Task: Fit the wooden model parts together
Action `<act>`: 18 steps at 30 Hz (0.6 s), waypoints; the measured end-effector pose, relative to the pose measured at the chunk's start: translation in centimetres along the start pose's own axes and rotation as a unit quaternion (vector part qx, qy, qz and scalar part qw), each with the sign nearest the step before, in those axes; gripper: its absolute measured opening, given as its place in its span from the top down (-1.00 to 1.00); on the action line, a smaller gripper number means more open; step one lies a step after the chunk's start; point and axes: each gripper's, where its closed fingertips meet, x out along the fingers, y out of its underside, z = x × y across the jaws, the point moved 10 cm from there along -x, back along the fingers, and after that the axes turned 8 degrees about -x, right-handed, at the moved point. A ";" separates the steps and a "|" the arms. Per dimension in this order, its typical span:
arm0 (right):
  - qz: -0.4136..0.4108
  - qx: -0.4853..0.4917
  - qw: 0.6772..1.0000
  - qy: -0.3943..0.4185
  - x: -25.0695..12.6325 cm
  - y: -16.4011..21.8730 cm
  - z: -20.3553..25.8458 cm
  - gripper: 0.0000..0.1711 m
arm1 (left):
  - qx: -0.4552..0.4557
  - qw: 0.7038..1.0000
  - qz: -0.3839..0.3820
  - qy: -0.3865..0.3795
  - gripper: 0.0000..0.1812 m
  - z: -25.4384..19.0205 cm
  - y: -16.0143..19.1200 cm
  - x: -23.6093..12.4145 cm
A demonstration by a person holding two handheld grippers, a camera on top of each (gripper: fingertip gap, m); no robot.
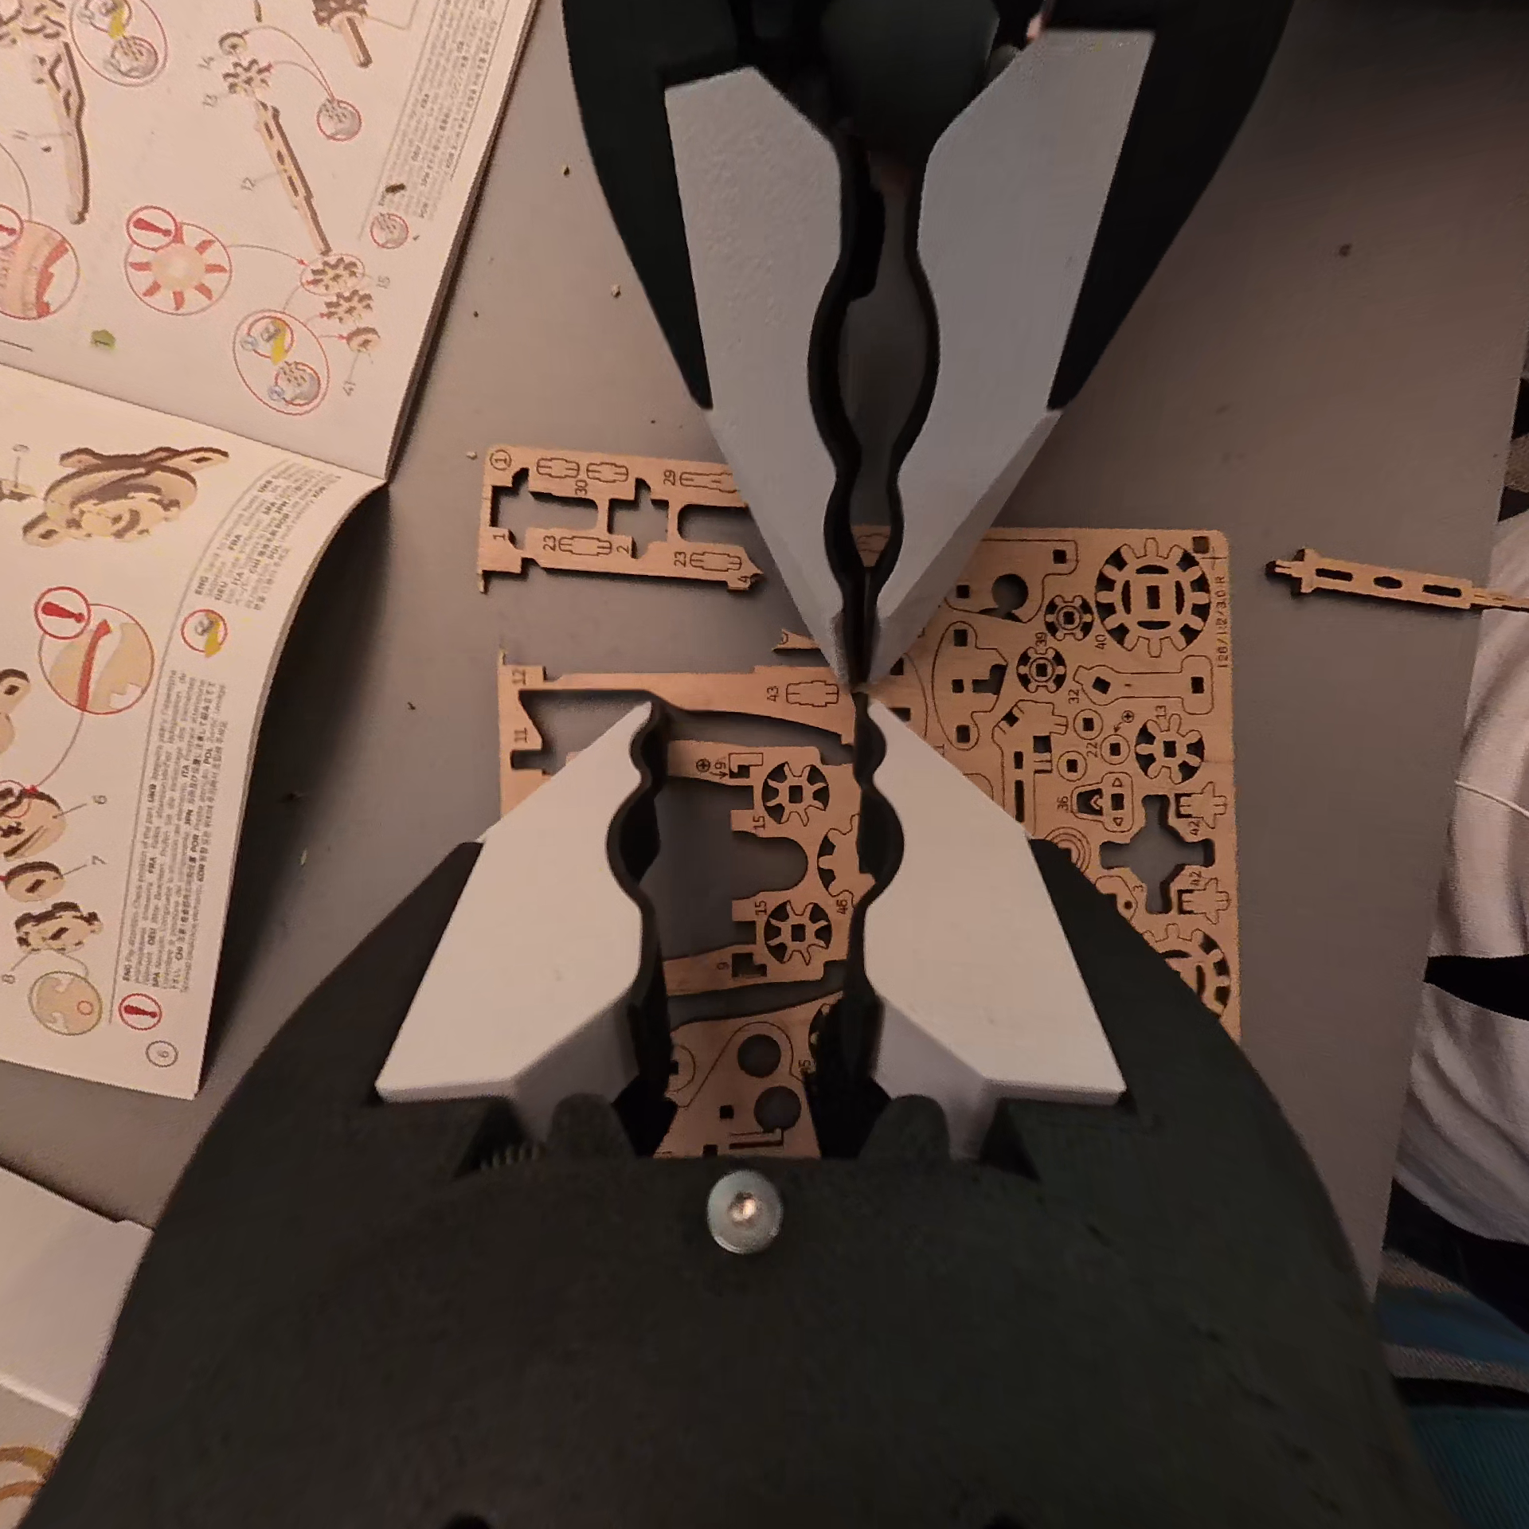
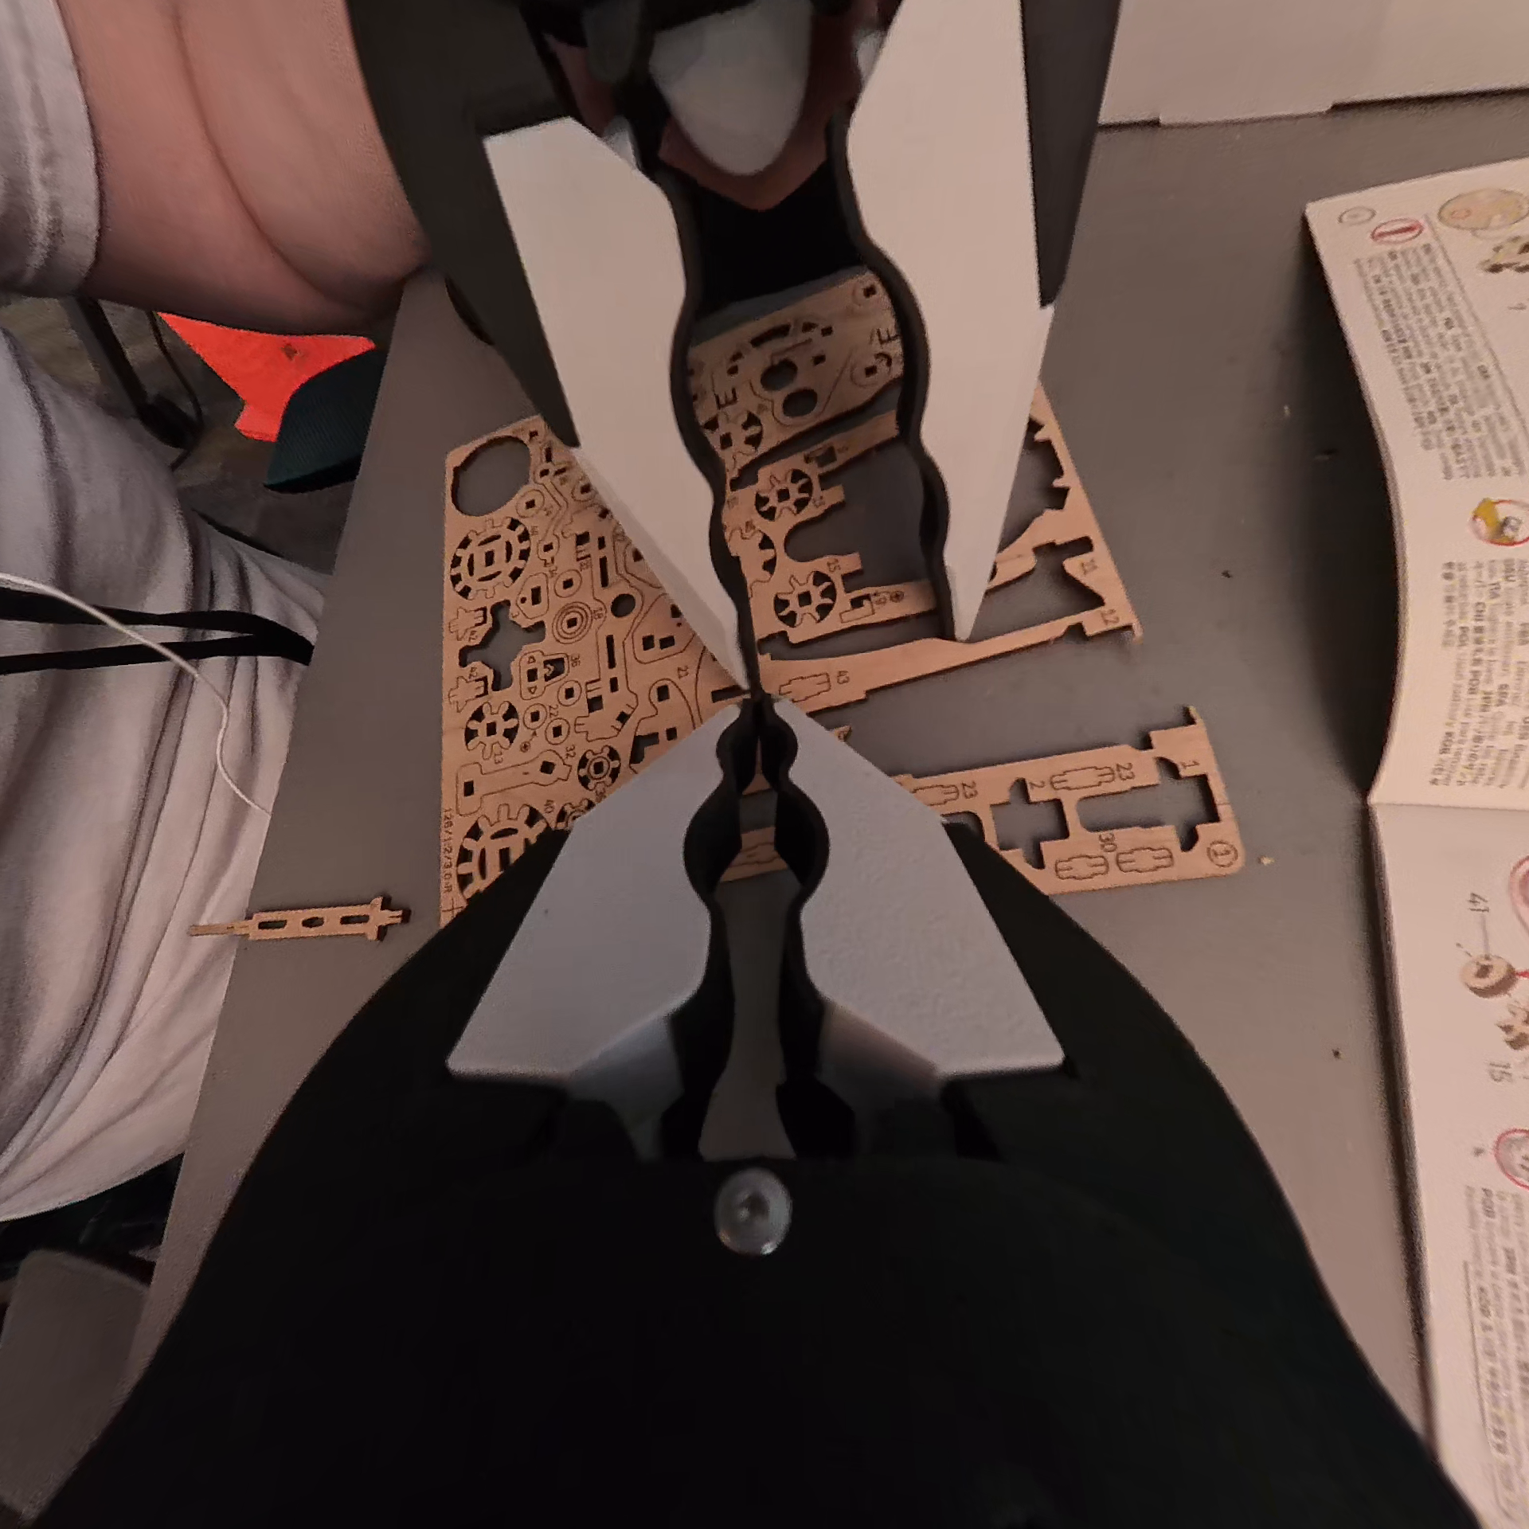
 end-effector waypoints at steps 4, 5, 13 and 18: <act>-0.084 -0.014 0.995 0.053 -3.6 -1.4 -0.2 1.00 | 0.002 1.000 0.001 0.000 0.52 0.0 0.0 0.0; -0.080 -0.010 0.994 0.068 -4.3 -1.1 -0.4 1.00 | 0.002 1.000 0.001 0.000 0.52 0.0 0.0 0.0; 0.000 0.058 0.991 0.123 -4.8 1.1 -2.4 1.00 | 0.014 1.000 0.007 -0.013 0.55 -0.1 0.0 -0.2; -0.002 0.113 0.986 0.120 -4.5 1.8 -3.1 0.83 | 0.015 1.000 -0.008 -0.026 0.57 0.2 -0.1 -1.0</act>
